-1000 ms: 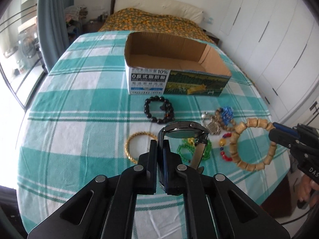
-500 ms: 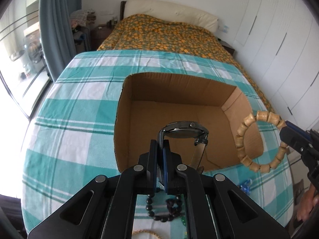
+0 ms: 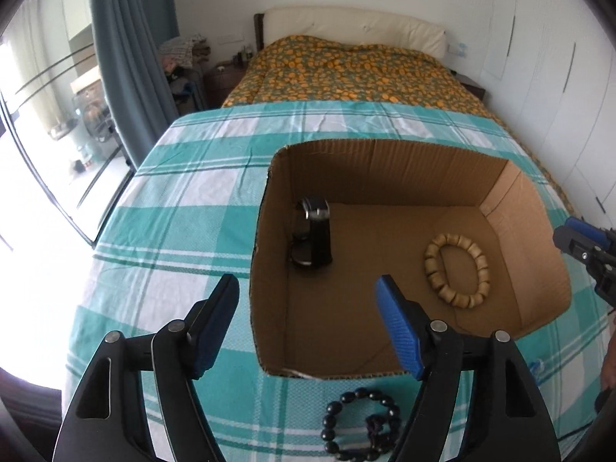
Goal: Organize jewelry
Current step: 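Withdraw both open tools from the box back over the bed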
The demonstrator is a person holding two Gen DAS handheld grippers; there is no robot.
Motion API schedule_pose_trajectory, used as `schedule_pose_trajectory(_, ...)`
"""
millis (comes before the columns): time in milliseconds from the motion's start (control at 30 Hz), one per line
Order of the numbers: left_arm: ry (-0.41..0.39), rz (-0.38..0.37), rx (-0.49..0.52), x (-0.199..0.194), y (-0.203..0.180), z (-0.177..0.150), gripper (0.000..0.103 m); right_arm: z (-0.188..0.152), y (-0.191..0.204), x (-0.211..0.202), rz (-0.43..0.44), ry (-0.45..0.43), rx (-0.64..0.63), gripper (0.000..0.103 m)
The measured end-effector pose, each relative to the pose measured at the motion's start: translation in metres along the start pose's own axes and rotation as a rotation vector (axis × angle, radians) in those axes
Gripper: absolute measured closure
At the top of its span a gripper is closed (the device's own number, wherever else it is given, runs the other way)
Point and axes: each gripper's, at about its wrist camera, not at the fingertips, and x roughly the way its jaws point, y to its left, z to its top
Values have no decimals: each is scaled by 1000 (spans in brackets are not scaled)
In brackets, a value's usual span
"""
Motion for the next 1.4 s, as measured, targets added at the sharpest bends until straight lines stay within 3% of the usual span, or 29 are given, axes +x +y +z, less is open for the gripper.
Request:
schedule_pose_trajectory(100, -60, -21, 19, -36, 2, -21, 15, -19, 15, -41, -3, -40, -22, 51)
schedule_pose_trajectory(300, -99, -69, 55, -98, 2, -80, 13, -82, 38, -115, 9, -88, -18, 45)
schedule_pose_trajectory(467, -136, -77, 63, -132, -2, -135, 4, -145, 38, -142, -19, -62, -14, 44)
schedule_pose_trajectory(700, -118, 53, 66, -127, -4, -195, 4, -198, 7, -149, -119, 0, 56, 44)
schedule_pose_trajectory(800, -88, 112, 24, -119, 5, -215, 4, -213, 4, -157, -132, 13, 78, 44)
schedule_pose_trajectory(967, -30, 81, -74, -110, 17, -242, 4, -237, 10, -177, -135, -17, 126, 44)
schedule_pose_trajectory(1400, -28, 75, 0, -108, -8, -266, 4, -278, 38, -197, -145, -72, 140, 44)
